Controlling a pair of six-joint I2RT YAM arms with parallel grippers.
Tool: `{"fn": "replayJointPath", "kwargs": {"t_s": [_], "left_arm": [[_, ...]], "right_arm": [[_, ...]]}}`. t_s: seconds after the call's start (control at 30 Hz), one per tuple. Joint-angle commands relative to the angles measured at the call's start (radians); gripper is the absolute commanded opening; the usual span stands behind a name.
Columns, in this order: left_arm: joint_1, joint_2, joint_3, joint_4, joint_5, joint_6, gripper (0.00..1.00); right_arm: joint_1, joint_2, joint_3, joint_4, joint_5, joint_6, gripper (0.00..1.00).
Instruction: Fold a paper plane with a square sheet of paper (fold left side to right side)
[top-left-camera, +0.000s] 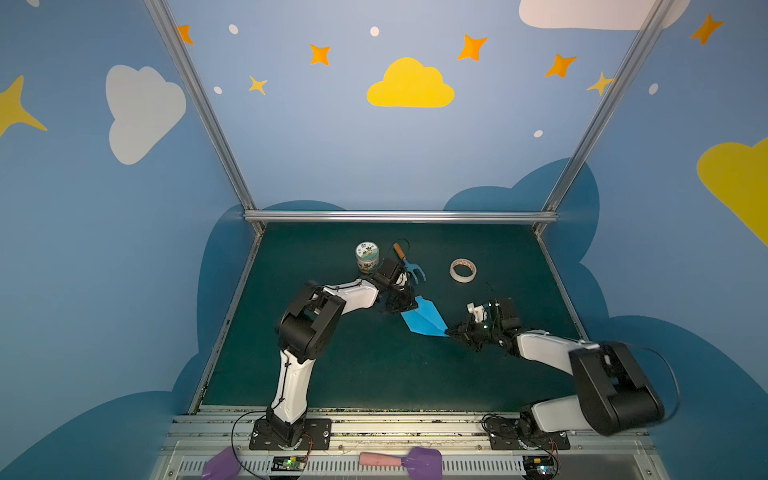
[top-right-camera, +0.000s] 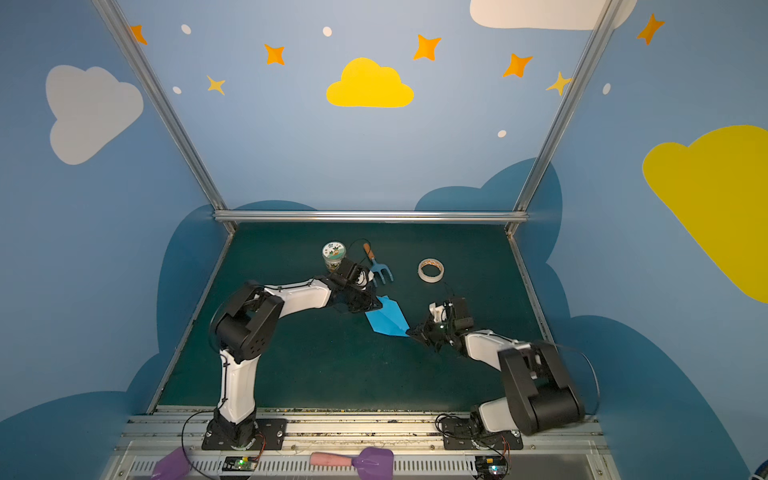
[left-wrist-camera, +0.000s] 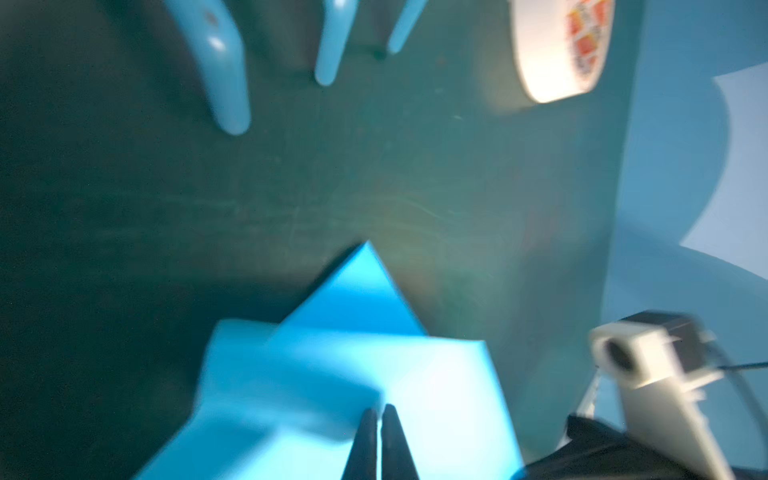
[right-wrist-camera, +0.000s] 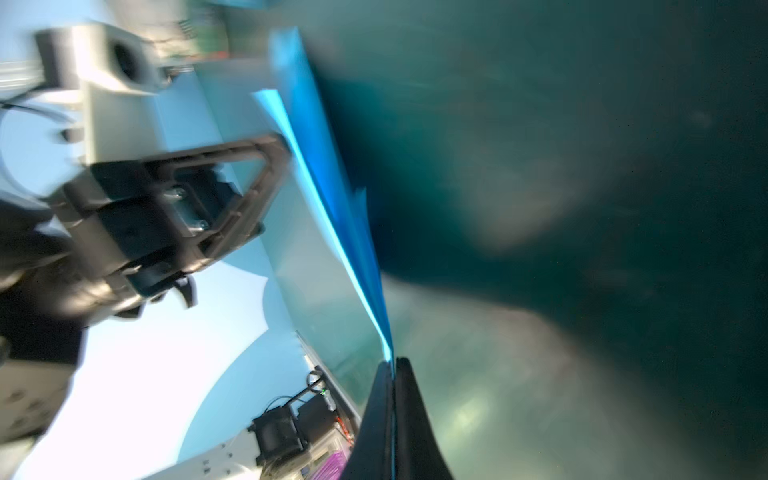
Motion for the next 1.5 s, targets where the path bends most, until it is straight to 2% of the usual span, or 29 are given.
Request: {"fn": "replayJointPath", "kwargs": {"t_s": [0.0,0.13,0.27,0.47,0.53,0.6,0.7,0.83,0.87,0.9,0.93,1.0,1.03,1.13,1.23,1.37,1.47], "left_arm": [[0.063,-0.184,-0.055,0.031,0.027,-0.045,0.15],[0.177,-0.344,-0.17,0.055,0.039,-0.089,0.2],[0.268,-0.452,-0.218,-0.011,0.03,-0.054,0.23],[0.365,-0.531,-0.267,-0.039,0.068,-0.037,0.24],[0.381,-0.54,-0.274,-0.043,0.076,-0.033,0.24],[0.391,-0.545,-0.281,-0.043,0.079,-0.029,0.24],[0.4,-0.543,-0.282,-0.044,0.084,-0.027,0.24],[0.404,-0.527,-0.281,-0.044,0.098,-0.022,0.24],[0.404,-0.524,-0.281,-0.044,0.1,-0.023,0.24],[0.404,-0.517,-0.281,-0.042,0.1,-0.023,0.24],[0.404,-0.513,-0.28,-0.044,0.101,-0.023,0.24],[0.405,-0.506,-0.275,-0.053,0.104,-0.016,0.24],[0.405,-0.503,-0.273,-0.06,0.106,-0.011,0.24],[0.405,-0.506,-0.277,-0.082,0.113,0.006,0.24],[0.388,-0.52,-0.301,-0.079,0.125,0.001,0.23],[0.265,-0.525,-0.322,-0.078,0.114,0.002,0.22],[0.125,-0.497,-0.311,-0.069,0.082,0.0,0.19]], "right_arm": [[0.008,-0.183,0.186,-0.476,0.161,-0.261,0.0],[0.061,-0.254,0.426,-0.835,0.454,-0.448,0.0],[0.189,-0.193,0.617,-1.073,0.806,-0.548,0.0],[0.424,-0.04,0.721,-1.282,1.184,-0.484,0.0],[0.507,0.048,0.741,-1.363,1.276,-0.427,0.0],[0.581,0.142,0.753,-1.412,1.307,-0.368,0.0],[0.684,0.283,0.754,-1.405,1.289,-0.285,0.0],[0.837,0.493,0.786,-1.274,1.175,-0.238,0.0],[0.873,0.553,0.818,-1.254,1.153,-0.232,0.14],[0.908,0.62,0.867,-1.246,1.132,-0.223,0.35],[0.937,0.683,0.923,-1.239,1.108,-0.23,0.49],[0.974,0.747,1.013,-1.219,1.057,-0.252,0.61],[0.978,0.743,1.032,-1.19,1.019,-0.27,0.63],[0.925,0.624,0.976,-1.077,0.908,-0.311,0.65],[0.813,0.446,0.845,-0.96,0.771,-0.342,0.65],[0.598,0.23,0.654,-0.834,0.59,-0.358,0.65],[0.403,0.096,0.513,-0.751,0.458,-0.357,0.65]]}}
